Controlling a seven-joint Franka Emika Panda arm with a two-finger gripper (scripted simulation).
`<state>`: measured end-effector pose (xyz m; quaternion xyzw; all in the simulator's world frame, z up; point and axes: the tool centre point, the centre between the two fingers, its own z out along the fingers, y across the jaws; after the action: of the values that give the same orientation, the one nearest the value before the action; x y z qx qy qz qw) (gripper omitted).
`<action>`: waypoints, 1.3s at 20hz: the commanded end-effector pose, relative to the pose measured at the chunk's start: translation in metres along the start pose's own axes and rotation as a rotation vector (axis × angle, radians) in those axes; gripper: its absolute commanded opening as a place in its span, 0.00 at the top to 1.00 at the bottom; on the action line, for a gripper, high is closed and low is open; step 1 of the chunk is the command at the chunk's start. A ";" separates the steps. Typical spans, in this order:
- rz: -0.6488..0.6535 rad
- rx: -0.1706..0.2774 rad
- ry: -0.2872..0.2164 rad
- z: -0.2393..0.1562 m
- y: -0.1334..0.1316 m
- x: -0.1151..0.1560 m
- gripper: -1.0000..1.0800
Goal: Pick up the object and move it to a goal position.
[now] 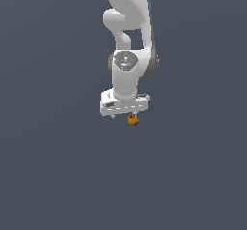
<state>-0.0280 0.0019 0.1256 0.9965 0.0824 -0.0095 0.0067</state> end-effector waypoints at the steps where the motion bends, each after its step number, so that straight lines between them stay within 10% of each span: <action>1: -0.089 0.001 0.004 0.011 -0.017 -0.006 0.04; 12: -0.343 0.007 0.020 0.039 -0.067 -0.029 0.04; 26: -0.360 0.008 0.021 0.066 -0.071 -0.031 0.04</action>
<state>-0.0706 0.0653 0.0666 0.9659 0.2590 0.0001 0.0001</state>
